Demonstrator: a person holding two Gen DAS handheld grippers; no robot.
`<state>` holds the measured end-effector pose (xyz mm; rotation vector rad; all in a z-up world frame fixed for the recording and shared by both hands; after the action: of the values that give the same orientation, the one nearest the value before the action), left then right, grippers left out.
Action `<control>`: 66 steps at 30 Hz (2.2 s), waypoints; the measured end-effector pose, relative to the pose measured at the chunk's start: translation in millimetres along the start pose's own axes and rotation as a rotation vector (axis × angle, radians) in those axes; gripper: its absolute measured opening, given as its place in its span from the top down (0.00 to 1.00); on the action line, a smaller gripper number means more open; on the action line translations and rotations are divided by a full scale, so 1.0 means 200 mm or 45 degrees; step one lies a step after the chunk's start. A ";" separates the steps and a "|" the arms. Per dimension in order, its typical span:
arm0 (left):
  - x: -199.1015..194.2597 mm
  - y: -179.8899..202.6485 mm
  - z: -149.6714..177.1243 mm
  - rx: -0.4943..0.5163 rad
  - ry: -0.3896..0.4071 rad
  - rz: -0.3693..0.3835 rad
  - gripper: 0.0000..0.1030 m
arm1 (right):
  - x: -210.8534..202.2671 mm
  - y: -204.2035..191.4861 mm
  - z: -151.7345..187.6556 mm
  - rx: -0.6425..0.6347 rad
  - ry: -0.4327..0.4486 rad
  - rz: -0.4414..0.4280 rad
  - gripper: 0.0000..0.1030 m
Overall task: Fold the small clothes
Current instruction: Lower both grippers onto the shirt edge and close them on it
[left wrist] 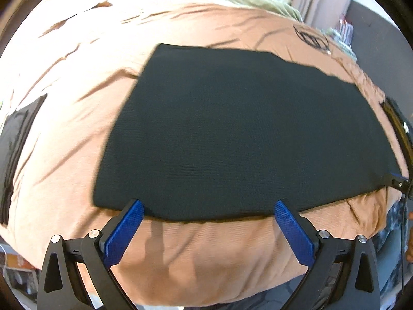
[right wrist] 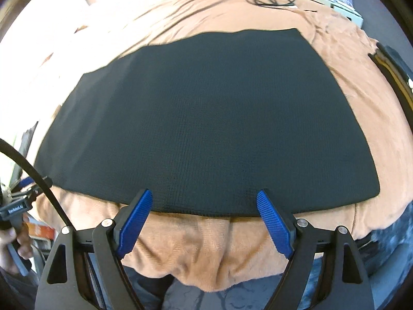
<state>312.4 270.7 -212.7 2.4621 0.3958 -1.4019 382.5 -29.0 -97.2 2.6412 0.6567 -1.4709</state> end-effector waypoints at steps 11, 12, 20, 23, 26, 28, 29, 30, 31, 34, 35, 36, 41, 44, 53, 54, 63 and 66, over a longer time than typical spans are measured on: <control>-0.13 -0.42 0.07 -0.245 0.057 0.071 0.35 | 0.10 0.05 0.05 0.027 0.019 0.104 0.34; -0.13 -0.46 0.07 -0.275 0.060 0.080 0.39 | 0.10 0.04 0.06 0.019 0.025 0.113 0.34; -0.11 -0.59 0.10 -0.411 0.067 0.162 0.58 | 0.01 -0.04 0.04 0.009 0.053 0.134 0.69; -0.10 -0.59 0.10 -0.425 0.059 0.187 0.58 | 0.01 -0.07 0.04 0.015 0.056 0.117 0.75; -0.08 -0.59 0.11 -0.437 0.042 0.217 0.59 | 0.02 -0.09 0.04 0.013 0.049 0.117 0.77; -0.08 -0.60 0.11 -0.441 0.036 0.218 0.59 | 0.00 -0.11 0.05 0.014 0.065 0.120 0.78; -0.07 -0.59 0.11 -0.440 0.031 0.214 0.59 | -0.01 -0.13 0.04 0.011 0.075 0.108 0.78; -0.06 -0.59 0.12 -0.436 0.018 0.204 0.62 | -0.02 -0.14 0.03 0.008 0.079 0.099 0.78; -0.05 -0.60 0.12 -0.434 0.006 0.193 0.65 | -0.03 -0.15 0.03 0.003 0.084 0.085 0.78; -0.02 -0.61 0.14 -0.435 -0.019 0.158 0.68 | -0.05 -0.20 0.02 -0.011 0.097 0.037 0.78; -0.02 -0.61 0.14 -0.441 -0.022 0.158 0.68 | -0.06 -0.22 0.02 -0.019 0.098 0.019 0.78; -0.03 -0.62 0.14 -0.448 -0.024 0.160 0.68 | -0.05 -0.25 0.01 -0.028 0.096 -0.002 0.78; -0.10 -0.63 0.13 -0.501 -0.006 0.243 0.68 | 0.00 -0.33 -0.02 -0.056 0.070 -0.099 0.78; -0.12 -0.62 0.13 -0.520 -0.007 0.301 0.66 | 0.05 -0.36 -0.03 -0.080 0.059 -0.130 0.78; -0.05 -0.61 0.15 -0.629 -0.082 0.371 0.56 | 0.16 -0.33 -0.05 -0.076 0.016 -0.204 0.78; -0.05 -0.62 0.15 -0.648 -0.080 0.383 0.56 | 0.16 -0.32 -0.05 -0.076 0.014 -0.210 0.78; 0.00 -0.61 0.12 -0.728 -0.048 0.479 0.56 | 0.16 -0.30 -0.08 -0.055 0.025 -0.248 0.78; -0.02 -0.61 0.16 -0.763 -0.018 0.526 0.56 | 0.18 -0.29 -0.04 -0.055 0.025 -0.242 0.82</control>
<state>240.7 371.9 -237.7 1.9028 0.2370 -0.9537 383.0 37.3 -112.9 2.6264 0.9535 -1.4567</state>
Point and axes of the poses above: each gripper's, at about its wrist camera, not at the fingertips, and x roughly the way its jaws point, y to its right, z to its underside, the point moved 3 cm from there along x, roughly the way its jaws point, and after that the axes turned 1 degree about -y, right-handed, at the moved point
